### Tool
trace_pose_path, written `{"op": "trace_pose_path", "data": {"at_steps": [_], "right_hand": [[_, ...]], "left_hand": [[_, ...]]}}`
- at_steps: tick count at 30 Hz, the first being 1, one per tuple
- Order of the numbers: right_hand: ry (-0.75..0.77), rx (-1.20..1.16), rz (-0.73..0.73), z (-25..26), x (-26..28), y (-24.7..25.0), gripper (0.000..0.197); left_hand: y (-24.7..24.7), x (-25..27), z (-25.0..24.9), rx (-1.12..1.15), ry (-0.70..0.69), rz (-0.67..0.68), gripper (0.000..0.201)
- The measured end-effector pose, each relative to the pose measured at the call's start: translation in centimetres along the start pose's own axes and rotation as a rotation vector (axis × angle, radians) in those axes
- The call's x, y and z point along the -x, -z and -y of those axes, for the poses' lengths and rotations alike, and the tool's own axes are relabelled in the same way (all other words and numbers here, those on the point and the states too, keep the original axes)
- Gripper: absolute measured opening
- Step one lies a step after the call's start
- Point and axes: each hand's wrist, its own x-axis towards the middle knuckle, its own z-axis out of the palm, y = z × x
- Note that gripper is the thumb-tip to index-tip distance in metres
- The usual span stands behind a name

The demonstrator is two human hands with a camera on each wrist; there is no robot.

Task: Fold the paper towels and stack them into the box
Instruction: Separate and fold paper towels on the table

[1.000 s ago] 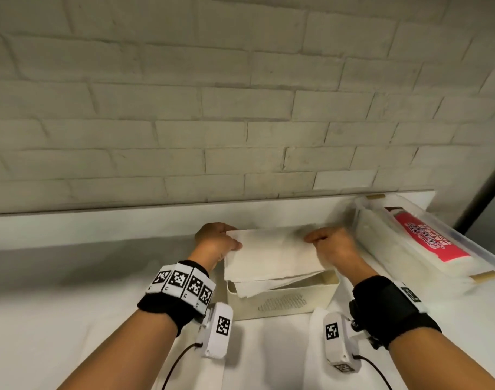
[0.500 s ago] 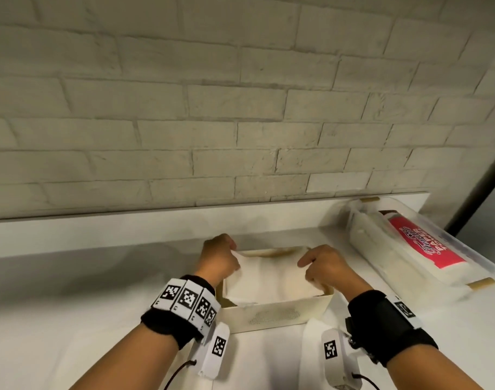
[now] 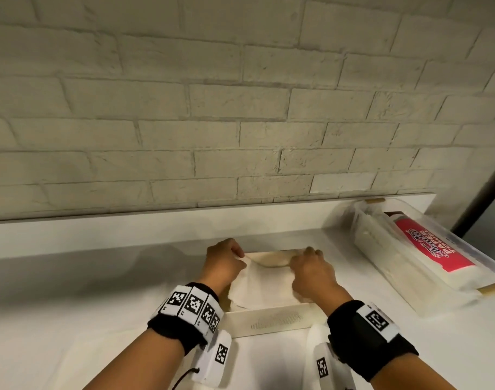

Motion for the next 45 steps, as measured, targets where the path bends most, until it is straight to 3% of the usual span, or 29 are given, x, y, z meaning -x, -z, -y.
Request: {"op": "trace_pose_path", "data": {"at_steps": [2,5,8,13,15,18,20,23,25,27,30,33,36,45], "right_hand": [[0.090,-0.080,-0.071,0.9,0.8,0.7,0.046],[0.203,-0.397,0.046,2.6,2.0,1.9,0.054],[0.287,-0.517,0.071,3.5,2.7,1.9,0.061],[0.252,-0.685,-0.072,3.5,2.7,0.7,0.037],[0.235,-0.691,-0.080,3.2,2.6,0.6,0.032],[0.213,-0.622,-0.092,2.9,2.5,0.5,0.026],[0.169,-0.639,-0.110,2.8,2.2,0.3,0.008],[0.126,-0.677,-0.126,2.5,1.8,-0.1,0.019],[0.098,-0.691,-0.141,2.5,1.8,0.2,0.007],[0.111,-0.680,-0.171,2.3,1.8,0.2,0.021],[0.171,-0.662,-0.231,2.0,2.2,1.0,0.018],[0.297,-0.572,-0.267,2.4,2.9,2.1,0.016],[0.396,-0.427,-0.246,3.4,3.3,2.0,0.019],[0.437,-0.410,-0.121,5.2,3.1,-0.2,0.016]], "left_hand": [[0.2,-0.1,0.0,0.120,0.040,-0.016,0.017],[0.3,-0.1,-0.4,0.345,0.151,-0.009,0.020],[0.2,-0.4,-0.9,0.545,0.245,-0.005,0.021],[-0.4,-0.6,-1.3,0.840,0.349,0.054,0.022],[-0.4,-0.1,-1.5,0.929,0.348,0.144,0.013],[-0.1,0.9,-1.6,1.042,0.352,0.270,0.019],[0.2,1.5,-1.5,1.038,0.343,0.302,0.015],[0.0,2.1,-1.2,0.890,0.334,0.335,0.007],[-0.3,2.3,-0.7,0.747,0.341,0.317,0.021],[-0.8,2.4,-0.4,0.638,0.347,0.256,0.030],[-1.3,2.1,0.1,0.533,0.329,0.174,0.034],[-1.1,1.9,0.1,0.638,0.349,0.169,0.039],[-0.5,2.0,-0.3,0.732,0.404,0.156,0.027],[0.3,1.9,0.1,0.864,0.445,0.135,0.026]]}}
